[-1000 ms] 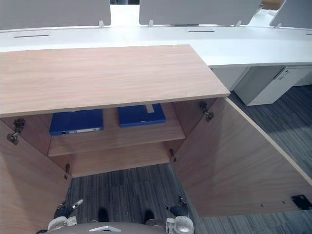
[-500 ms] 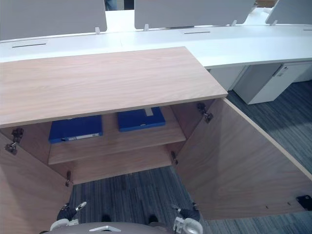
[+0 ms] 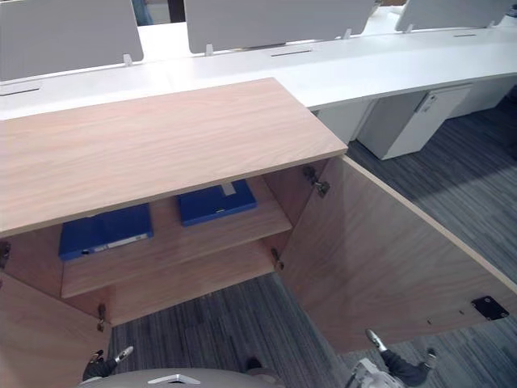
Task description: Walk over to the cabinet, pick up the folder, carry it to the office cabinet, place the folder inside the office cabinet, then close the office cabinet door
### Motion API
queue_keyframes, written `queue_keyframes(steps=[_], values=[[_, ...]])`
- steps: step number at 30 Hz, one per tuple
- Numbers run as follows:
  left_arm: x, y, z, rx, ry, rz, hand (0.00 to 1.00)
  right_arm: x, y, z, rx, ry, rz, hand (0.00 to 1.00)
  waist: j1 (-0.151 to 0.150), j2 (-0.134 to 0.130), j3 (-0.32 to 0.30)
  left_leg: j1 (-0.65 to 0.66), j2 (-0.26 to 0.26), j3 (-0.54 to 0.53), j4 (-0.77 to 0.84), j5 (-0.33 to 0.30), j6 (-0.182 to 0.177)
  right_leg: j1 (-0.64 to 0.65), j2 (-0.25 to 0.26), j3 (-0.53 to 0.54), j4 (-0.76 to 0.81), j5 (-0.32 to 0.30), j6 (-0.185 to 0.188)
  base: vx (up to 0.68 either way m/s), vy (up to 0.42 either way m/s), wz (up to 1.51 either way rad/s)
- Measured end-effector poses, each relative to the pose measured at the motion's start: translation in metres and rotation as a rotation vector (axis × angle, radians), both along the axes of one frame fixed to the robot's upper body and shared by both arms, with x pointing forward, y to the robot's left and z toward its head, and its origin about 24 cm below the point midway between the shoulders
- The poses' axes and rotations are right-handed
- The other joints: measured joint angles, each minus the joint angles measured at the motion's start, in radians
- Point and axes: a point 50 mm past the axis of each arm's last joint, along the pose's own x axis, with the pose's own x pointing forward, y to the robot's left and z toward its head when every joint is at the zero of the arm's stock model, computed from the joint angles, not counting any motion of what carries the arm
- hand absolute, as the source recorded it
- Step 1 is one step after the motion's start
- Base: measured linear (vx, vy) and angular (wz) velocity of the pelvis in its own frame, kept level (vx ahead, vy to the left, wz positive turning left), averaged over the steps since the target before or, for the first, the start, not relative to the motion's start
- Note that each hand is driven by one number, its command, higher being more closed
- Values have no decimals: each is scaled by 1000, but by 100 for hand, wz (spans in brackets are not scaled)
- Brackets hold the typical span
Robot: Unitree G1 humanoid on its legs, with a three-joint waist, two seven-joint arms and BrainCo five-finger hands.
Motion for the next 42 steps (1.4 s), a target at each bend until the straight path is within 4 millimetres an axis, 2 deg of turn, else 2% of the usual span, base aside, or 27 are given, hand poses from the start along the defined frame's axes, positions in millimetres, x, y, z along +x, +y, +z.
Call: queue_keyframes(steps=[5,8,12,16,19,23,26,31,37,42], values=[[2,-3,4,1,-35,-8,0,-3,-17,20,-47,-130,-120,0,-5,3,-20,13,12,62,0,-22,-8,-23,15,48,6,3,4,52,-13,-36],[4,-8,3,-20,-38,-33,0,3,-29,29,-65,-209,-170,0,-16,20,-17,32,16,89,1,-27,-6,-24,21,61,19,2,3,30,-15,-31],[6,-13,3,-38,-44,-71,0,20,-48,40,-80,-270,-142,0,-30,48,-14,44,14,110,2,-39,-5,-28,26,70,30,-1,-2,-20,-31,-17],[6,-15,2,-42,-37,-116,0,39,-71,49,-78,-305,-99,0,-29,74,-2,34,15,126,56,-71,-4,-28,22,77,32,-4,0,-51,-36,-12],[7,-17,2,-45,-42,-149,0,43,-85,55,-80,-312,-72,0,-30,93,4,24,14,120,62,-73,-3,-34,18,73,31,-6,3,-59,-55,3],[2,-21,1,-69,-33,-180,0,47,-103,65,-104,-287,-26,0,-34,95,5,15,10,99,62,-72,-2,-36,15,64,19,-8,8,-30,-41,6],[2,-20,1,-74,-34,-201,0,53,-110,71,-107,-279,14,0,-42,94,9,6,6,90,61,-72,0,-39,11,61,15,-4,13,-1,-21,4],[2,-11,2,-49,-33,-214,0,68,-112,69,-86,-227,86,0,-55,95,18,-4,6,73,61,-71,3,-38,10,45,8,-4,13,5,-27,8],[3,-13,2,-54,-39,-229,0,88,-119,87,-179,-102,235,0,-57,109,45,-10,6,51,62,-69,5,-32,9,25,5,-4,14,-25,-35,9],[4,-17,2,-54,-36,-270,0,95,-121,89,-204,-9,316,0,-64,109,45,-12,6,46,63,-68,6,-31,7,19,5,-4,14,-37,-33,3]])
